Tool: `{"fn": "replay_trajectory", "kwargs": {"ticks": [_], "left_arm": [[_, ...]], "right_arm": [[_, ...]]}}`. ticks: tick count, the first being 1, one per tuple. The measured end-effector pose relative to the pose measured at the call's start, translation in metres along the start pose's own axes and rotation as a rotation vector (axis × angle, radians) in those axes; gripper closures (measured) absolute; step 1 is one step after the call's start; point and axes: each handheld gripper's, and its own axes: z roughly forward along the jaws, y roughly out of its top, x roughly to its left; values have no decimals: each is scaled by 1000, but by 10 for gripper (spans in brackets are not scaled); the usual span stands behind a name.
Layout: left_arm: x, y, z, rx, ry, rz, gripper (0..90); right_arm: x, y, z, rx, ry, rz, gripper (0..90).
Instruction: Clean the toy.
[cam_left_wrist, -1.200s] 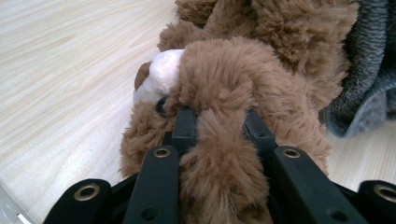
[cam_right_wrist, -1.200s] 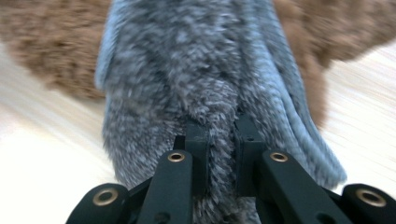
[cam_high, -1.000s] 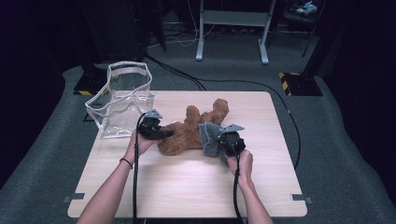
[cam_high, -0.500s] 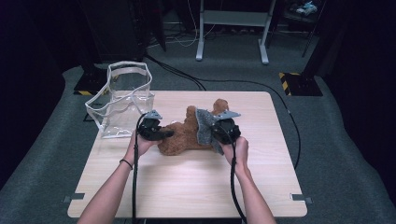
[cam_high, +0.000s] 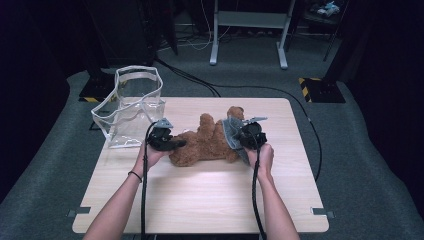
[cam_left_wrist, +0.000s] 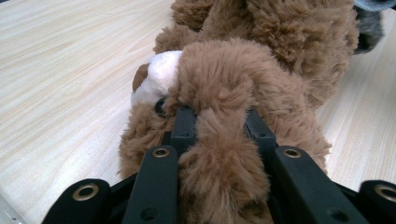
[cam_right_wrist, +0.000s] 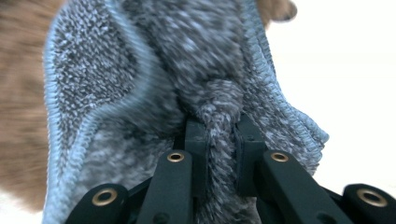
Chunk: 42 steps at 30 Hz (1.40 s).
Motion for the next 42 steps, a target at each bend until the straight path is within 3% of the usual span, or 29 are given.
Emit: {"fn": "replay_trajectory", "kwargs": {"ticks": [2,7,10,12,17,28,32,33,42], "left_arm": [[0,0,0,-1,0,0,715],[0,0,0,-1,-1,2,715],[-1,0,-1,3,1,7,714],[-1,0,-1,1,2,7,714],[-1,-1,-1,-6,3,7,713],[-3,-1,-2,-1,7,-4,711],[-4,-2,-2,-11,9,0,707],[-3,-2,-2,-9,12,18,706],[-7,-1,-4,-9,21,15,691]], "right_arm": [[-4,-3,8,7,42,13,795],[-4,-8,19,65,34,9,795],[-6,-10,21,105,3,-19,794],[-8,-12,15,107,-4,-3,793],[-17,-15,-7,60,-53,-20,789],[-45,-37,-54,38,-129,6,788],[-52,-49,-63,56,-160,12,783],[-54,-52,-64,70,-166,13,782],[-66,-80,-65,120,-211,56,730]]}}
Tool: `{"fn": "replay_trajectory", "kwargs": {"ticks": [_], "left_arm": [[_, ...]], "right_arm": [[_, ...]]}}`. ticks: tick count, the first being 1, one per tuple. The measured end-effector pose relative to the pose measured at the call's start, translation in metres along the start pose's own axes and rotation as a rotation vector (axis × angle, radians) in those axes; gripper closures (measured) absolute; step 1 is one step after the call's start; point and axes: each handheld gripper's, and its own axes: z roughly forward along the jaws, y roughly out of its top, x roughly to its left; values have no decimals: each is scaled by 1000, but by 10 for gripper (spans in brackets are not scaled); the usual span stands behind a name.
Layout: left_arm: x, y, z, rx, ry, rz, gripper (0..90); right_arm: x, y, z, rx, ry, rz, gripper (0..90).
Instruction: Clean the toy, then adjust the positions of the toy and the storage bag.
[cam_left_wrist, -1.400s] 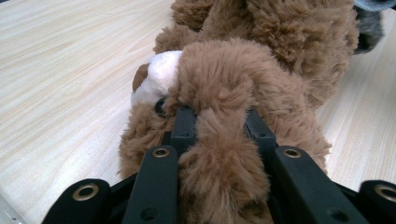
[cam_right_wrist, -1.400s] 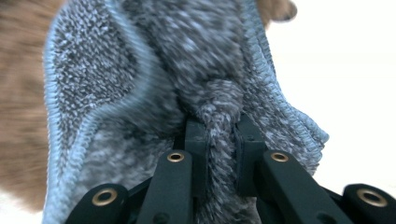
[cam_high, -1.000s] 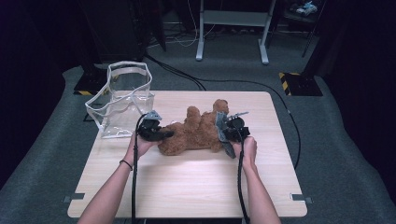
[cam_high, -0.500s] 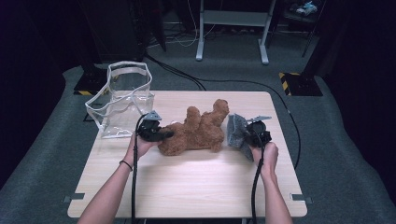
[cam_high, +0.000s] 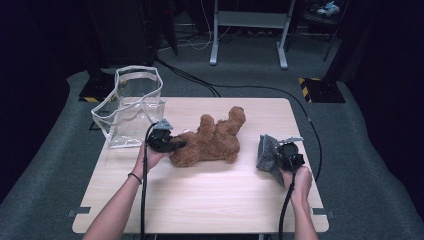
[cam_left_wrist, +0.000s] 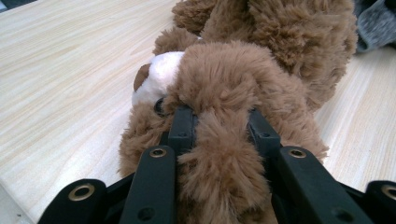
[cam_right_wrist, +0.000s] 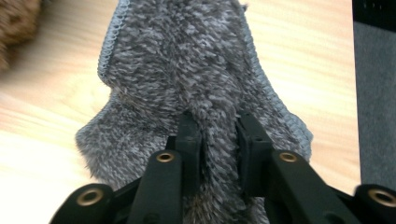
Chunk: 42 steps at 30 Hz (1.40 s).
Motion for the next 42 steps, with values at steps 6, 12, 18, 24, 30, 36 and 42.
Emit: {"fn": "replay_trajectory", "kwargs": {"ticks": [6,12,18,24,30,36,42], "left_arm": [[-2,0,-1,1,9,-9,681],[-5,0,-1,-1,11,-4,675],[-6,0,-2,-6,16,0,665],[-11,2,-5,1,24,12,599],[-15,3,-7,-3,43,12,470],[-15,0,-8,-10,65,-1,402],[-17,-3,-7,-6,76,-22,311]], "right_arm": [[-5,-12,2,24,1,25,524],[-12,-21,-5,-6,80,74,189],[-17,-30,-8,-27,123,69,112],[-22,-37,-8,-40,173,84,80],[-15,-30,-9,-64,217,79,77],[2,-14,-7,-97,269,21,81],[26,5,-2,-113,307,-21,86]]}}
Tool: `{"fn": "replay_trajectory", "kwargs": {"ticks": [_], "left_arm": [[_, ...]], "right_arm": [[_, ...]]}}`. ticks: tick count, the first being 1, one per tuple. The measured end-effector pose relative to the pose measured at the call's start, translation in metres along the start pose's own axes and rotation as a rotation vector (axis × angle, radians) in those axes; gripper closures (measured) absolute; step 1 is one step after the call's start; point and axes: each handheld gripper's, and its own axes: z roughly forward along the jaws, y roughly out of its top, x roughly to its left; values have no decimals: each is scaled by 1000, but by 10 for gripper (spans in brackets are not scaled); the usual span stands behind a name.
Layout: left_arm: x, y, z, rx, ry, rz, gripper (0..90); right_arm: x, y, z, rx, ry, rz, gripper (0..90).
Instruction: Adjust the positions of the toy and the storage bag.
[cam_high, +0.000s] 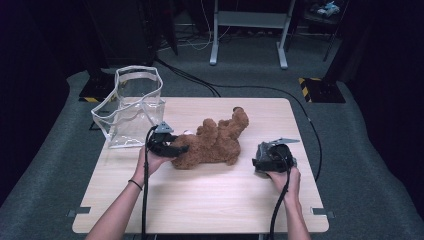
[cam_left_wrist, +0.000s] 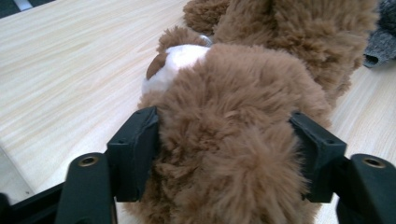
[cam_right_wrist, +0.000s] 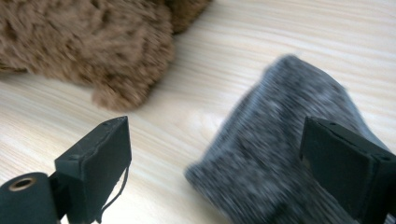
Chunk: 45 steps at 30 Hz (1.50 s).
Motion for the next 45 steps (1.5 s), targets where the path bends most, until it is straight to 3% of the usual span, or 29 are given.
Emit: {"fn": "replay_trajectory", "kwargs": {"ticks": [3,6,10,11,20,29,37,45], "left_arm": [[0,-1,-1,5,2,-6,287],[-2,-2,-2,4,5,0,266],[-5,-2,-3,-3,8,-13,241],[-5,-2,-4,2,9,-11,238],[-10,-8,-9,-11,26,-8,204],[-12,-16,-13,-20,36,-8,206],[-12,-22,-13,-39,12,-17,311],[-11,-24,-12,-42,4,-22,362]], "right_arm": [[7,6,7,5,11,-32,89],[12,10,11,7,32,-23,92],[12,12,11,2,32,-51,93],[14,13,11,2,30,-26,93],[15,14,14,2,40,-65,96],[33,12,31,2,59,-77,110],[52,5,50,11,64,-119,135],[65,-1,70,20,46,-119,182]]}}
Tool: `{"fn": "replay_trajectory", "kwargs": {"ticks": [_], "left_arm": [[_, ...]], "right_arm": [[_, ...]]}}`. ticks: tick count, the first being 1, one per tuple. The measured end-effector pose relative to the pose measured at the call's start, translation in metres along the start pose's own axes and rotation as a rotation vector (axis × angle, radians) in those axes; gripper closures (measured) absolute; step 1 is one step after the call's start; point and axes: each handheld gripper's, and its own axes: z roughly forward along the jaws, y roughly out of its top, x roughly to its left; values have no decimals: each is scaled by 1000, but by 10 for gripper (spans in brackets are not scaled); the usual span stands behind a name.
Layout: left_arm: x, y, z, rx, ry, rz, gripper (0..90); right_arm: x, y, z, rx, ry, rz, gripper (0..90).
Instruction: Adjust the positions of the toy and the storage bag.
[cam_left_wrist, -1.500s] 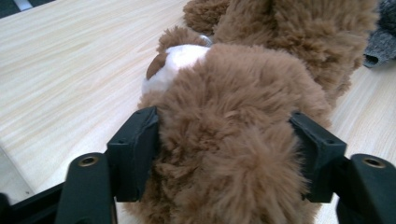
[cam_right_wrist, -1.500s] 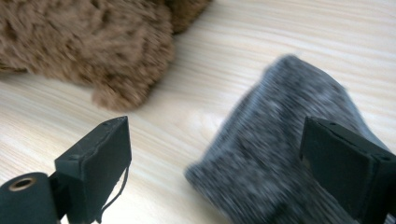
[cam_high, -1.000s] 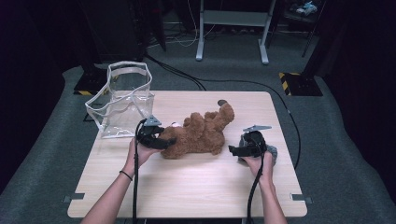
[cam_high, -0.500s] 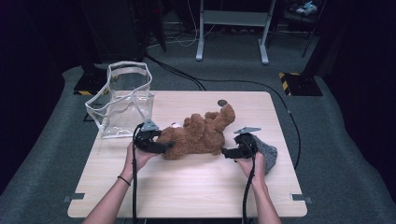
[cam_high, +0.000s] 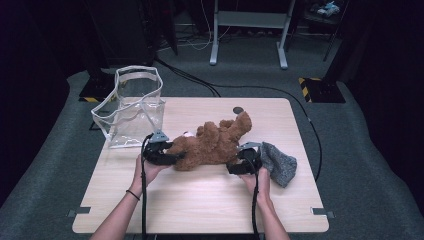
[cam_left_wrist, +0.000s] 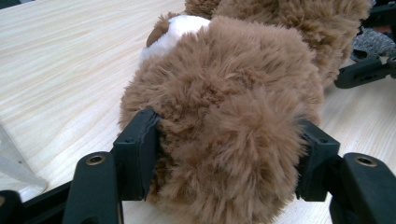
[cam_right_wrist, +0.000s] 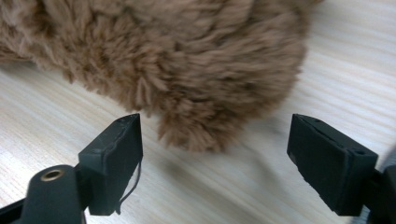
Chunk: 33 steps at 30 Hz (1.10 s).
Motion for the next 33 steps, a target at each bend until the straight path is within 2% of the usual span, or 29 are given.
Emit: {"fn": "replay_trajectory", "kwargs": {"ticks": [2,3,6,8,10,11,12,13,15,19,21,24,25,30,31,33], "left_arm": [[0,-1,0,4,5,8,371],[0,-1,0,3,4,6,377],[0,-2,0,-1,3,9,392],[0,-2,0,-1,0,9,405],[0,-1,0,-1,0,16,422],[0,-1,0,-1,0,17,434],[0,-1,0,-2,-2,19,445],[0,-1,0,-2,-3,22,454],[0,-2,0,-4,-14,21,476],[0,-2,0,-5,-14,26,509],[0,-2,0,-6,-14,27,524],[-1,-2,-1,-11,-21,23,548],[0,-2,-1,-10,-19,31,555],[-1,-2,-2,-24,-15,42,606],[-1,-2,-2,-25,-17,44,621],[0,-2,-2,-29,-17,47,644]], "right_arm": [[2,0,2,-1,-20,-1,231],[2,0,4,-8,-13,-4,238],[6,-1,6,-8,-29,15,294],[6,-1,8,-13,-33,1,336],[7,-1,8,-5,-33,22,358],[6,-1,8,-13,-35,11,396],[7,-1,8,-10,-43,25,423],[6,-1,9,-14,-34,11,442],[6,-1,10,-14,-48,4,509],[7,-1,13,-11,-30,6,636],[8,-1,14,-16,-40,-1,691],[8,-1,13,-22,-46,14,765],[8,-1,12,-19,-34,15,784],[10,0,11,-39,-57,9,833],[9,0,10,-48,-55,-9,838],[11,0,8,-55,-64,3,843]]}}
